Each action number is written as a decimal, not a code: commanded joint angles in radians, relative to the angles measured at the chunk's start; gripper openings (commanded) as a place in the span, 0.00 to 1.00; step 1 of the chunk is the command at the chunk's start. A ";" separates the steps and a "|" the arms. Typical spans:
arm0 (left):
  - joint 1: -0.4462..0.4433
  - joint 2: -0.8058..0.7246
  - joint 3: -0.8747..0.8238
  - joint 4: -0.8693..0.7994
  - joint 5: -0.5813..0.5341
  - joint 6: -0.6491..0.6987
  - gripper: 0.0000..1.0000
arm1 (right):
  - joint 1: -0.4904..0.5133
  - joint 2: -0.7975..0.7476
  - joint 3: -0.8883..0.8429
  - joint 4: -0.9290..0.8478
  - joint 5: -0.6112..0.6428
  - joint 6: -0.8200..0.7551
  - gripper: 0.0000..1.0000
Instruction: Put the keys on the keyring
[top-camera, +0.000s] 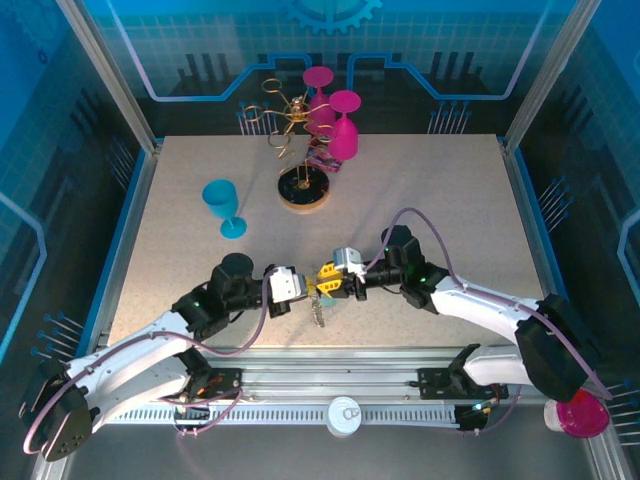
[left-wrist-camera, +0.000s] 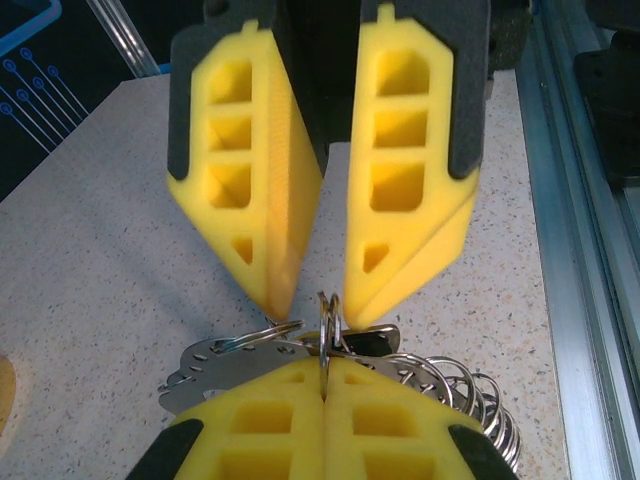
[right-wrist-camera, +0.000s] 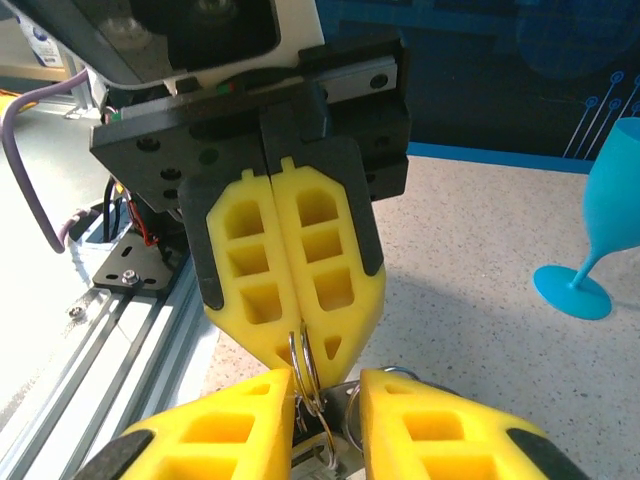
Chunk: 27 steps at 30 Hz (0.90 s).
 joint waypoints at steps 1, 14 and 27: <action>-0.003 -0.012 -0.007 0.061 0.051 -0.009 0.00 | 0.015 0.014 0.025 -0.018 0.011 -0.047 0.25; -0.002 -0.019 0.013 0.012 -0.004 0.001 0.19 | 0.031 -0.017 0.093 -0.203 0.049 -0.153 0.00; -0.004 0.013 0.072 -0.080 0.009 0.037 0.07 | 0.143 0.026 0.353 -0.703 0.311 -0.384 0.00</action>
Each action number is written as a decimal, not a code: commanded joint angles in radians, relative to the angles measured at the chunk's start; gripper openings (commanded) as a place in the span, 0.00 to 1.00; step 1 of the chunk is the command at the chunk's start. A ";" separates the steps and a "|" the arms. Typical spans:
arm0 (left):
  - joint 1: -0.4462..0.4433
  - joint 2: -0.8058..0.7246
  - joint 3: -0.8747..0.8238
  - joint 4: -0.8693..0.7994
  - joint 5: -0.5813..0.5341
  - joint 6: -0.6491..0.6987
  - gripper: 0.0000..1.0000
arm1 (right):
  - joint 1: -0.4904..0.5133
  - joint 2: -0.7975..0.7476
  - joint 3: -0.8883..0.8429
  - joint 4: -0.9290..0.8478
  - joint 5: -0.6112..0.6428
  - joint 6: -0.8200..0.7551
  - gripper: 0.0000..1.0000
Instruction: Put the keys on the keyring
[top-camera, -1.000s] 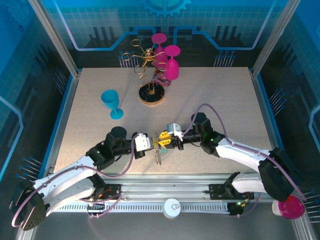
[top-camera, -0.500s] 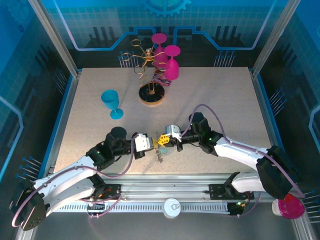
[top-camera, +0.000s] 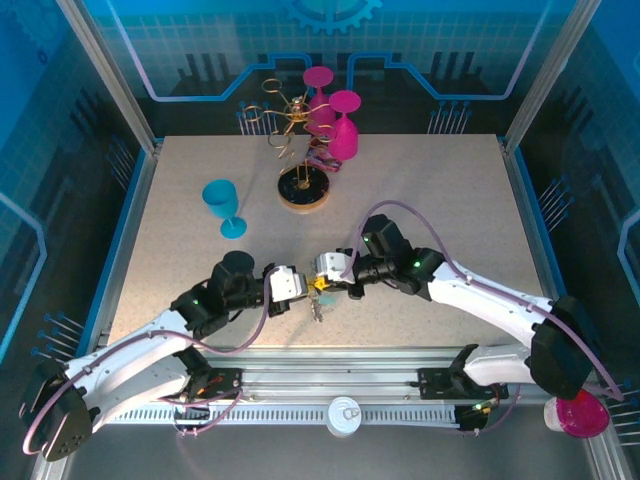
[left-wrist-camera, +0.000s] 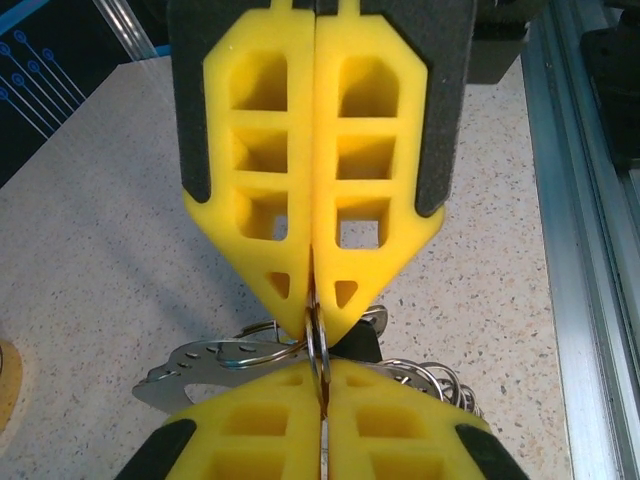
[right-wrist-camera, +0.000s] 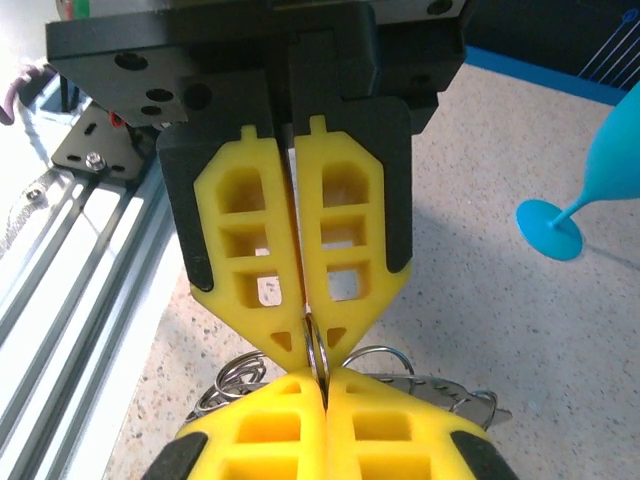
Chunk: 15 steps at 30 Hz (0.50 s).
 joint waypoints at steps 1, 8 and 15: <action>-0.005 0.011 0.043 -0.005 0.028 0.012 0.06 | 0.045 0.026 0.075 -0.113 0.054 -0.061 0.00; -0.006 0.005 0.038 0.011 0.022 0.021 0.00 | 0.044 0.000 0.039 -0.028 0.008 -0.010 0.04; -0.005 -0.017 0.000 0.061 0.036 0.024 0.00 | -0.067 -0.105 -0.195 0.334 -0.140 0.138 0.26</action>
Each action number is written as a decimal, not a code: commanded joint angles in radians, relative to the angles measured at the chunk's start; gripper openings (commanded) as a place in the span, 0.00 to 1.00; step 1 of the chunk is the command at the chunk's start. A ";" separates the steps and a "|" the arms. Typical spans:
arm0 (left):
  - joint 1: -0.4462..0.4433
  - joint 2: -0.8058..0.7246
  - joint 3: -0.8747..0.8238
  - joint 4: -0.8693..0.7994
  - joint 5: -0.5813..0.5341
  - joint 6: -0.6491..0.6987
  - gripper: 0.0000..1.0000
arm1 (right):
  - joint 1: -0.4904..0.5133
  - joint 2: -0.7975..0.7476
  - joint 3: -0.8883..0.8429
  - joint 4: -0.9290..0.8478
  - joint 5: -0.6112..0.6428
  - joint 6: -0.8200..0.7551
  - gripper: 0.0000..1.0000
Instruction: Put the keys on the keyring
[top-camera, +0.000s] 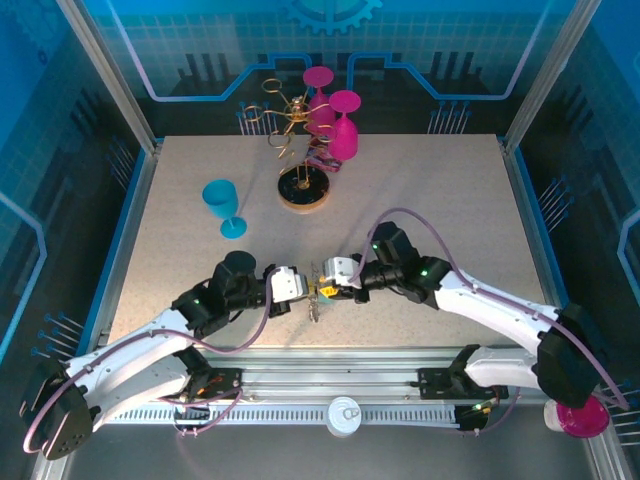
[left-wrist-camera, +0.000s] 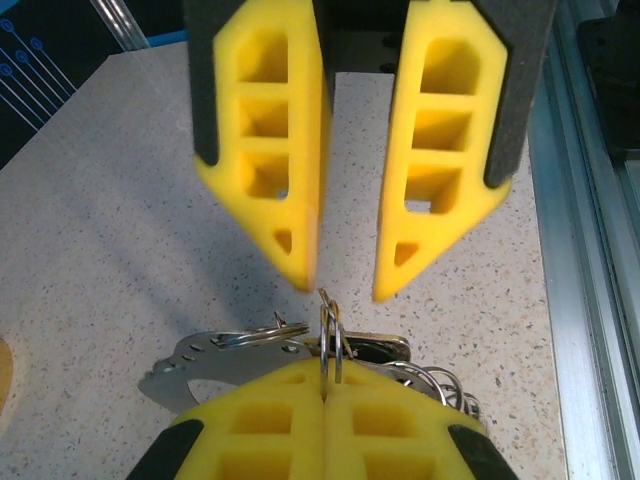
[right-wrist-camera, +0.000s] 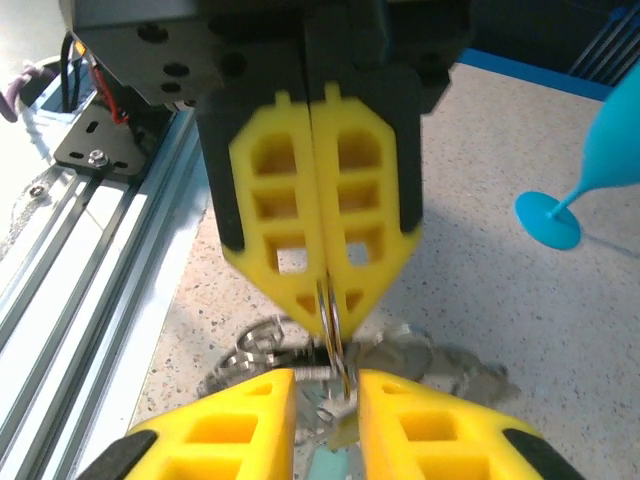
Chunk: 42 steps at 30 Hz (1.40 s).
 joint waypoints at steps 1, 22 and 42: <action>-0.003 -0.026 -0.005 0.074 0.040 0.018 0.00 | -0.027 -0.021 -0.051 0.202 -0.098 0.082 0.27; -0.004 -0.026 -0.015 0.096 0.036 -0.001 0.10 | -0.026 0.039 -0.021 0.182 -0.153 0.063 0.00; -0.003 0.016 0.031 0.031 0.029 0.022 0.00 | 0.085 0.107 0.210 -0.185 0.003 -0.101 0.00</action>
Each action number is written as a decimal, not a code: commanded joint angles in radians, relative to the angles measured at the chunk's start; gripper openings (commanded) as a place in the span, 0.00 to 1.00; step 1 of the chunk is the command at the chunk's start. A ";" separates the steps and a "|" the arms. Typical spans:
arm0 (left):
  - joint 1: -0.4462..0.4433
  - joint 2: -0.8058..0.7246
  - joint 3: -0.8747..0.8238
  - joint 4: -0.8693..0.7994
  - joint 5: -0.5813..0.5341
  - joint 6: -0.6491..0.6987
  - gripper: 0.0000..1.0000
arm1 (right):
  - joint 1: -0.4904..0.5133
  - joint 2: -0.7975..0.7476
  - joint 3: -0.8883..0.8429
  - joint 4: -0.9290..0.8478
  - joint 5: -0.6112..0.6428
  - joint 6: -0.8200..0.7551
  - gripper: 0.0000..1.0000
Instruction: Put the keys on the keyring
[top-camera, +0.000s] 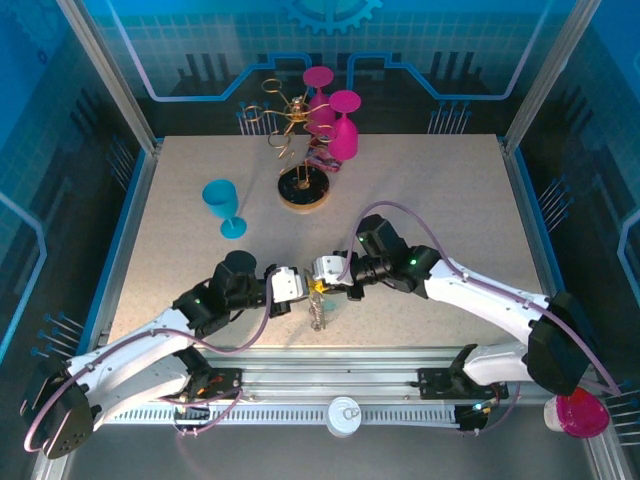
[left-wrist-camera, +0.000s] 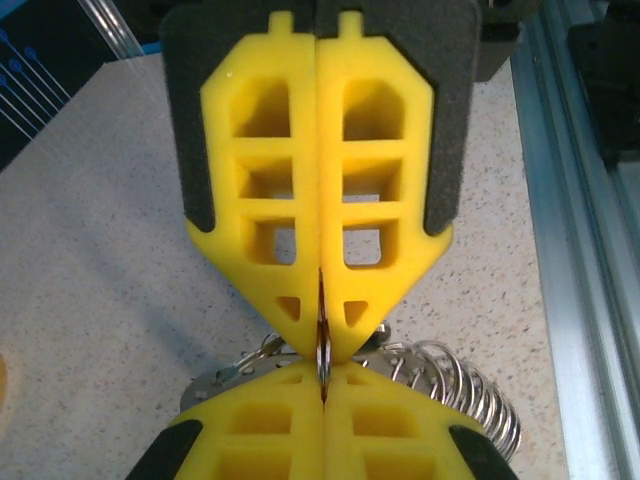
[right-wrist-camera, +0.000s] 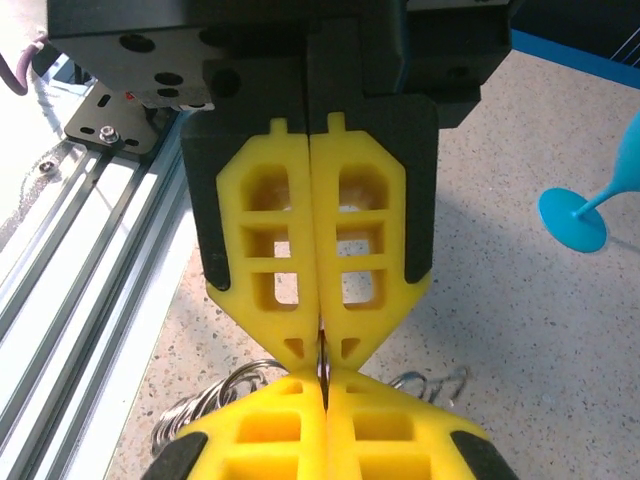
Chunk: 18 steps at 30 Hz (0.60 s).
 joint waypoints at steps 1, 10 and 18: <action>-0.003 0.001 0.035 0.018 0.009 0.020 0.00 | 0.027 -0.007 0.024 0.039 -0.035 0.025 0.04; -0.005 -0.044 -0.028 0.123 0.002 0.011 0.00 | -0.108 -0.186 -0.267 0.464 -0.019 0.410 0.39; -0.003 -0.041 -0.034 0.155 0.026 -0.001 0.00 | -0.037 -0.149 -0.288 0.472 0.011 0.377 0.42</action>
